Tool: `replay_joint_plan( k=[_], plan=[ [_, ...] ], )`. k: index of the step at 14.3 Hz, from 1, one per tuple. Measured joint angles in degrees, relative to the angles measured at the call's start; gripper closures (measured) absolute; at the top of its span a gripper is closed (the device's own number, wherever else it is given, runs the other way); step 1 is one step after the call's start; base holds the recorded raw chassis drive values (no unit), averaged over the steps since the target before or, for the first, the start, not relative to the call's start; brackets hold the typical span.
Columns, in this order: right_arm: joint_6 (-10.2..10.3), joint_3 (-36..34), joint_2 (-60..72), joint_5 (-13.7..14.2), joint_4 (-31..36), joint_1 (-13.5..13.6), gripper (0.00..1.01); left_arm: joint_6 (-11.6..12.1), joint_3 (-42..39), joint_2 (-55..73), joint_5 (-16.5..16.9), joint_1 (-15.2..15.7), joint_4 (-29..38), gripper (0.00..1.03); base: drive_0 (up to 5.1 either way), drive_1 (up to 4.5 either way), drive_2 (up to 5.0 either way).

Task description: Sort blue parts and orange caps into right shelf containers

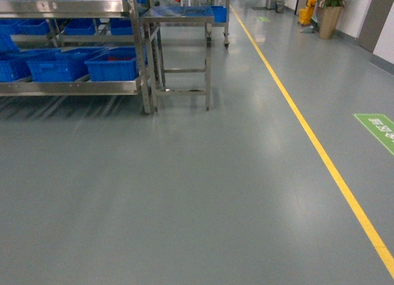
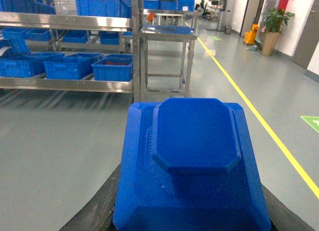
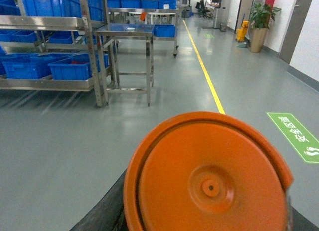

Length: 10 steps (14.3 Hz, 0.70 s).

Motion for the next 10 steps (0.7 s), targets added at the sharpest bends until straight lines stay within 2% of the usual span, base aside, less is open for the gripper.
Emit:
replay_joint_plan(
  k=[10],
  plan=[
    [0.0,0.0,0.0,0.0,-0.2,0.0,0.58,0.0,0.0,0.0,0.0,0.0,-0.3,0.62,-0.1,4.2,-4.3]
  ],
)
